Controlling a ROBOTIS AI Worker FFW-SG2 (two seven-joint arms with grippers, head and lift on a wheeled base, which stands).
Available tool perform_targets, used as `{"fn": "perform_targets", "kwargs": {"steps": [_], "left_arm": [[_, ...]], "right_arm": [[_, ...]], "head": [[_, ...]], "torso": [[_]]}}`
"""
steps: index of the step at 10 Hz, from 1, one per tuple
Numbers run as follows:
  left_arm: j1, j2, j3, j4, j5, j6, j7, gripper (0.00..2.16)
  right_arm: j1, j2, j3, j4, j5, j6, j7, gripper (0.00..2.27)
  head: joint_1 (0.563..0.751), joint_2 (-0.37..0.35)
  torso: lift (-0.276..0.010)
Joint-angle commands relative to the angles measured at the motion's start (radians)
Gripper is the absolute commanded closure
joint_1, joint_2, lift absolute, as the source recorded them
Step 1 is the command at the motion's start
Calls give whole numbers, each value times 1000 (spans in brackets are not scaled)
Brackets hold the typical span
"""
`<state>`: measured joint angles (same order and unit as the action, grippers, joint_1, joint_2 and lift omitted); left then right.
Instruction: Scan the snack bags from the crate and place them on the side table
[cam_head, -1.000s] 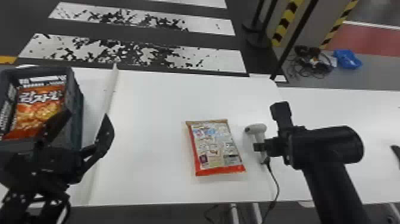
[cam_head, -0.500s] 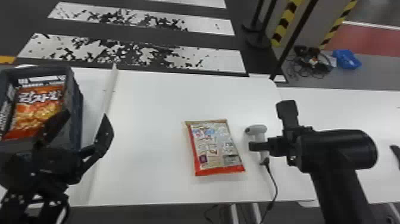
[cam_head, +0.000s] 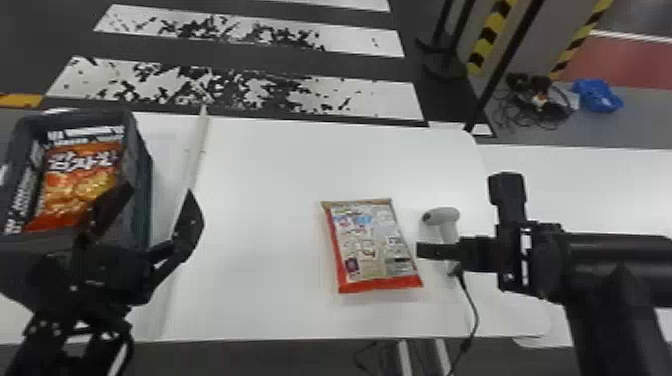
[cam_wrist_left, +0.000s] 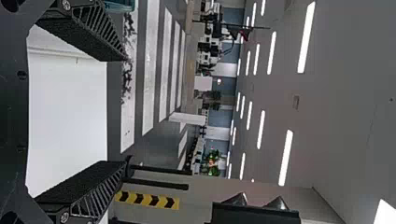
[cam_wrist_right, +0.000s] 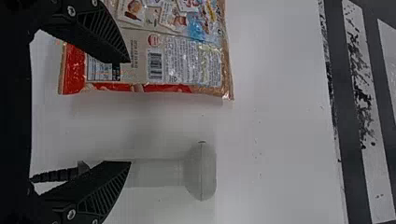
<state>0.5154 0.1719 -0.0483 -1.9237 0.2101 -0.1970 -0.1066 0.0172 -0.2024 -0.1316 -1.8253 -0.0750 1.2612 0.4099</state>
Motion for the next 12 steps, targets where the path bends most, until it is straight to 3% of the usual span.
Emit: {"fn": "perform_targets", "kwargs": {"steps": [1, 6, 11, 12], "left_arm": [[0, 1, 1, 0, 0, 0, 1, 83], [-5, 1, -1, 6, 0, 0, -1, 83], [-6, 4, -1, 8, 0, 0, -1, 83], [-6, 4, -1, 9, 0, 0, -1, 83]], "right_arm": [[4, 1, 7, -2, -15, 2, 6, 120], [-26, 5, 50, 103, -14, -1, 72, 127], [-135, 0, 49, 333, -6, -71, 213, 130], [-140, -3, 49, 357, -3, -93, 231, 289]], "head": [[695, -101], [695, -61], [695, -35], [695, -36]], "torso": [[-50], [-50], [-50], [-50]]}}
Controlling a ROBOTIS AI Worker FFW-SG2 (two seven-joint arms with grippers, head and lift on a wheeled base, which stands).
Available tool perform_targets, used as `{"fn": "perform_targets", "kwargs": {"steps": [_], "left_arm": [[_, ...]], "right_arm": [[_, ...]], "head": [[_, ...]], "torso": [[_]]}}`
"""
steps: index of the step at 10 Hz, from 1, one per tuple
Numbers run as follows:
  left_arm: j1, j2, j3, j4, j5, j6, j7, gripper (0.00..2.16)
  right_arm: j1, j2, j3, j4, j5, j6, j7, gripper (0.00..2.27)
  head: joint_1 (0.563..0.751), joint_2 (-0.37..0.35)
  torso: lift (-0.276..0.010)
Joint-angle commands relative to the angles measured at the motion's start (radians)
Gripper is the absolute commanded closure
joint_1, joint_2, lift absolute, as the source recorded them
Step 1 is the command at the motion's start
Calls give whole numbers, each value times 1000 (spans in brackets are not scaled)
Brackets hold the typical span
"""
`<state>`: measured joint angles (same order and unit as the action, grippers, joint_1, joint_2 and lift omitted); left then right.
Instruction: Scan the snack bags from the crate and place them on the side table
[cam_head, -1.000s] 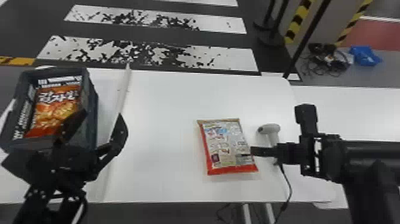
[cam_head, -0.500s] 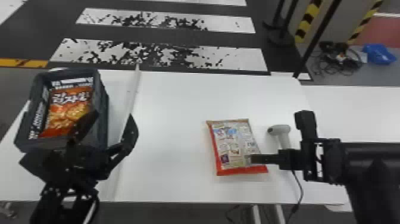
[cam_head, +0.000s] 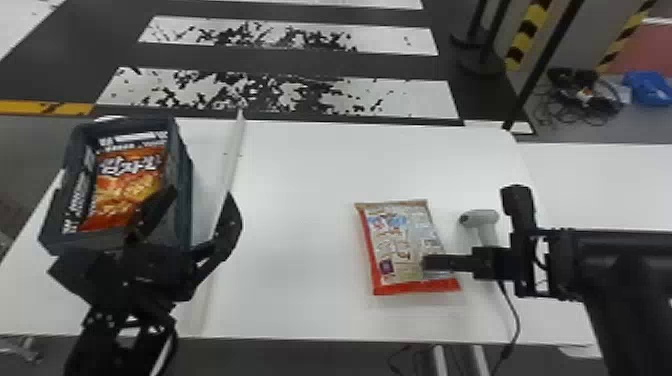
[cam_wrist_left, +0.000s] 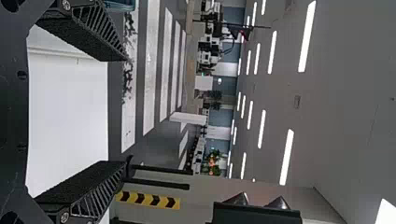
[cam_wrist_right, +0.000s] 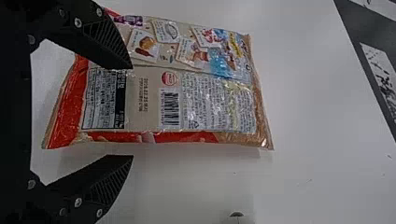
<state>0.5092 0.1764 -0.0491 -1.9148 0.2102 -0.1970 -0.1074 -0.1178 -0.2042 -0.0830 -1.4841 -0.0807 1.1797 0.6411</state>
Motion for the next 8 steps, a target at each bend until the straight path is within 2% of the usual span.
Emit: {"fn": "perform_targets", "kwargs": {"steps": [1, 2, 3, 5, 7, 8], "left_arm": [[0, 0, 0, 0, 1, 0, -2, 83], [0, 0, 0, 0, 1, 0, -2, 83], [-1, 2, 0, 0, 1, 0, -2, 83], [-3, 2, -2, 0, 1, 0, -2, 83], [-3, 2, -2, 0, 1, 0, -2, 83], [-3, 3, -2, -1, 1, 0, -2, 83]], "right_arm": [[-6, -3, 2, 27, 6, -18, 18, 667], [-6, -6, 6, 28, 10, -18, 18, 1359], [-8, -8, 8, 30, 19, 1, 18, 2219], [-8, -18, 12, 27, 15, 31, 68, 2260], [9, -18, -41, -31, -24, 93, 97, 2260], [20, -20, -78, -71, -83, 133, 100, 2260]], "head": [[695, -36], [695, -35], [695, -36], [695, -40], [695, -35], [695, -36]], "torso": [[-50], [-50], [-50], [-50], [-50], [-50]]}}
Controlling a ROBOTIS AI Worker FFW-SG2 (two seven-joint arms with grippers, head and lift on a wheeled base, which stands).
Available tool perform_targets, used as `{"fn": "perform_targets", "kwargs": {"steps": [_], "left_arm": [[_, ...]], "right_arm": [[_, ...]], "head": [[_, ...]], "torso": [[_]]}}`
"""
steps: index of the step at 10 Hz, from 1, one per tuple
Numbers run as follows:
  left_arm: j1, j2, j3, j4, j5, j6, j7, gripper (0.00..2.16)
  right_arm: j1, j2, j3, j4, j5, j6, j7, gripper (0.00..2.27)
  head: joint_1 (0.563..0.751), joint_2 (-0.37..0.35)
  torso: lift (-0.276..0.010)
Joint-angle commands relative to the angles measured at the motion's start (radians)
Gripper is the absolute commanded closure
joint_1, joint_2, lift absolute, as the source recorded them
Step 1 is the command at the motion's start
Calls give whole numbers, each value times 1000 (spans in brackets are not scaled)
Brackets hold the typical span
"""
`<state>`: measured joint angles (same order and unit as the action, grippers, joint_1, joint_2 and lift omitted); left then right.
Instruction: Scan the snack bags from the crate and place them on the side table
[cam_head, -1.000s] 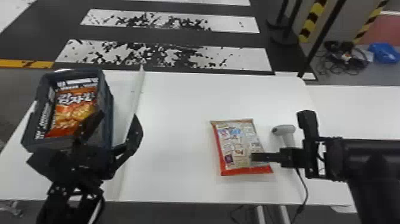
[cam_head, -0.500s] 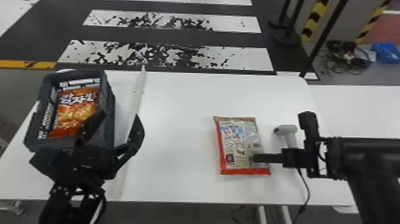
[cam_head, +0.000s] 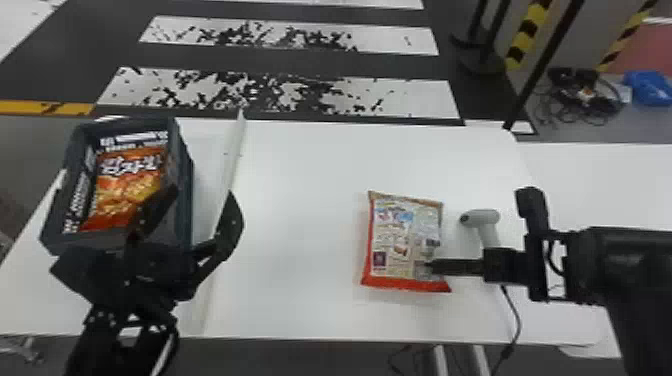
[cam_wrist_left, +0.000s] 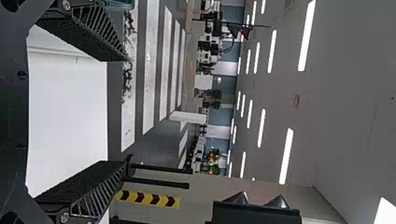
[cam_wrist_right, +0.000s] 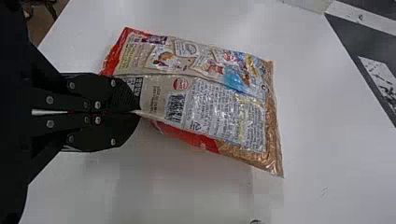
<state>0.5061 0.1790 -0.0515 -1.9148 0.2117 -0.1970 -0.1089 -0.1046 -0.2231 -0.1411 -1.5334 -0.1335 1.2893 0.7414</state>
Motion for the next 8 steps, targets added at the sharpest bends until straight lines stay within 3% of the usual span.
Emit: {"fn": "perform_targets", "kwargs": {"steps": [1, 4, 8], "left_arm": [[0, 0, 1, -1, 0, 0, 0, 83], [0, 0, 1, -7, 0, 0, 1, 83], [2, -4, -5, -13, 0, 3, 8, 83]], "right_arm": [[17, -1, -63, -68, -67, 66, 4, 2260], [54, 7, -236, -197, -196, 106, -43, 2260], [60, 19, -434, -200, -288, 23, -178, 2260]], "head": [[695, -34], [695, -48], [695, -140]], "torso": [[-50], [-50], [-50]]}}
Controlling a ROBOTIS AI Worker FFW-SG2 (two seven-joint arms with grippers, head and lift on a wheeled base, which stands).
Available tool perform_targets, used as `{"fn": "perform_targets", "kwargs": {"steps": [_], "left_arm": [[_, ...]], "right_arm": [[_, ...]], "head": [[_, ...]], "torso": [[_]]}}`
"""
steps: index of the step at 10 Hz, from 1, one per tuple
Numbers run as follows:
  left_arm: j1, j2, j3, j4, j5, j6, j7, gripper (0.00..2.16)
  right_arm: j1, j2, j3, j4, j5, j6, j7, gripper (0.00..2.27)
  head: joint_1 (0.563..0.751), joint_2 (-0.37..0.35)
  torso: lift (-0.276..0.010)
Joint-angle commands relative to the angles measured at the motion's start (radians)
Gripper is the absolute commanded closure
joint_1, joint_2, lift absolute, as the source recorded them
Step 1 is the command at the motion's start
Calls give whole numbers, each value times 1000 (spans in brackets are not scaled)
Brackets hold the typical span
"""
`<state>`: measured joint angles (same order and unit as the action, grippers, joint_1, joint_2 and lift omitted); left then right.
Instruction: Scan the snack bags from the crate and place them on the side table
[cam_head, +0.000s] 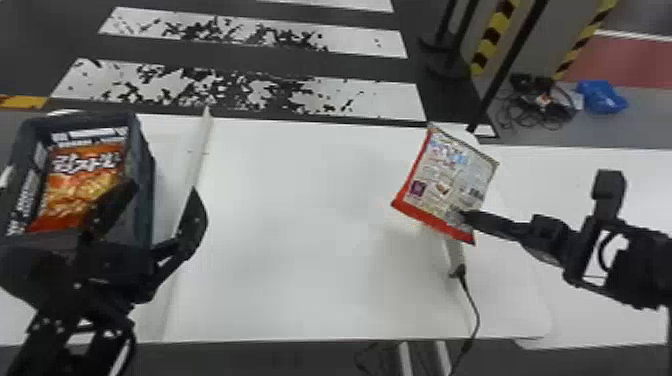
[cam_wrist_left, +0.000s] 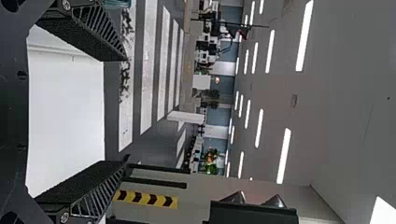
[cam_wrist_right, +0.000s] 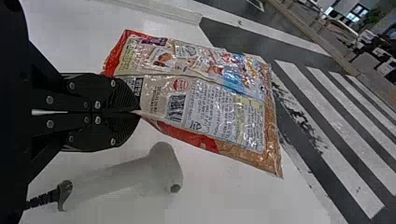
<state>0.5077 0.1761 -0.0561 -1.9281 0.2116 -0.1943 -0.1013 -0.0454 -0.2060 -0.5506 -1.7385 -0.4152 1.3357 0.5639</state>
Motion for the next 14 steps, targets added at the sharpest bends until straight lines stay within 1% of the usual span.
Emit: {"fn": "perform_targets", "kwargs": {"steps": [1, 2, 3, 4, 6, 8, 9, 10, 11, 12, 13, 14], "left_arm": [[0, -1, -2, 0, -1, 0, 0, 83], [2, -1, -2, 0, -1, 0, 0, 83], [3, -1, -2, 1, -1, 0, 0, 83], [3, -1, -2, 1, -1, 0, 0, 83], [3, -1, -5, 4, -1, -3, 0, 83], [2, 0, -7, 4, -1, -3, 0, 83], [2, 0, -5, 8, -1, -3, 0, 83], [2, 0, -5, 9, -1, -3, 0, 83], [2, 0, -7, 11, -1, -6, 0, 83], [2, 0, -7, 11, 0, -6, 0, 83], [2, 0, -7, 9, -1, -6, 0, 83], [2, 0, -7, 9, 0, -9, 0, 83]], "right_arm": [[1, 2, -66, 36, -27, -94, -50, 2260], [-8, 2, -103, 74, -34, -170, -96, 2260], [-13, 0, -134, 120, -50, -241, -154, 2260], [-19, -6, -160, 172, -51, -290, -200, 2260], [-27, -19, -195, 275, -79, -407, -309, 2260], [-30, -42, -212, 378, -137, -520, -380, 2260], [-42, -50, -223, 432, -159, -551, -412, 2260], [-48, -61, -229, 482, -180, -591, -441, 2216], [-50, -65, -227, 519, -180, -646, -469, 1946], [-53, -72, -227, 550, -183, -671, -481, 1187], [-53, -75, -227, 562, -185, -689, -518, 83], [-53, -76, -227, 562, -185, -689, -535, -2]], "head": [[695, -172], [695, -209], [695, -231], [695, -271], [695, -343], [695, -350], [695, -350], [695, -350], [695, -350], [695, -350], [695, -350], [695, -350]], "torso": [[-50], [-50], [-50], [-50], [-50], [-50], [-50], [-50], [-50], [-50], [-50], [-50]]}}
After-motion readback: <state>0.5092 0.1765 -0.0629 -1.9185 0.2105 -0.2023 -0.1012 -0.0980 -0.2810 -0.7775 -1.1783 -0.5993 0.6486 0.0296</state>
